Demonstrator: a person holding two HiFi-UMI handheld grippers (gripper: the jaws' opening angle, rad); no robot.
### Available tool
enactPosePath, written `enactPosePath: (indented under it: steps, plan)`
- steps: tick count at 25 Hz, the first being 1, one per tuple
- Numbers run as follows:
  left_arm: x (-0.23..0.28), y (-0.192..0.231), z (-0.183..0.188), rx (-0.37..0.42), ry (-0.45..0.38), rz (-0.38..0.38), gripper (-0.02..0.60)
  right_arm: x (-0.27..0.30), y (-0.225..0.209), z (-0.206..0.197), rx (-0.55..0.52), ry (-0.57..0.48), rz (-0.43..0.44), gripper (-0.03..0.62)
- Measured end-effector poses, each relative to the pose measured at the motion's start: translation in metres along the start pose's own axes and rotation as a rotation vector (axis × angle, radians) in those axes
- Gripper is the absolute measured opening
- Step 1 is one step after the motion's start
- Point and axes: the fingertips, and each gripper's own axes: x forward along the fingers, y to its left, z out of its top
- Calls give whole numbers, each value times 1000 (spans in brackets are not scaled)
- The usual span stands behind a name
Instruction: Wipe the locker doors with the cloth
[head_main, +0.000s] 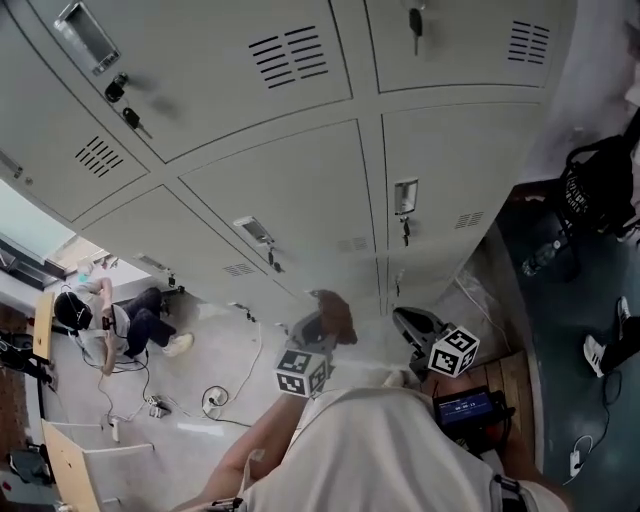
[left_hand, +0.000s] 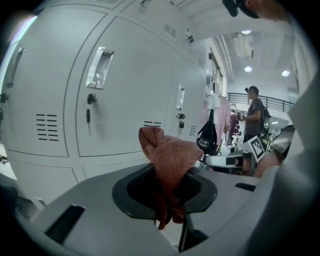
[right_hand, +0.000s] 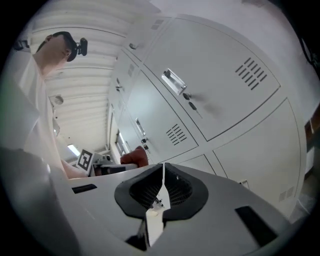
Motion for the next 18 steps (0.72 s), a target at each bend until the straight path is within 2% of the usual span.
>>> enactPosePath:
  steps: [7,18]
  plan:
    - [-43,29,-18,-9,-39,36,91,10,35,5,-89,12,4,23]
    - [-84,39,-32,6,-83,22,91,18,76,-11,-142,75,-1,23]
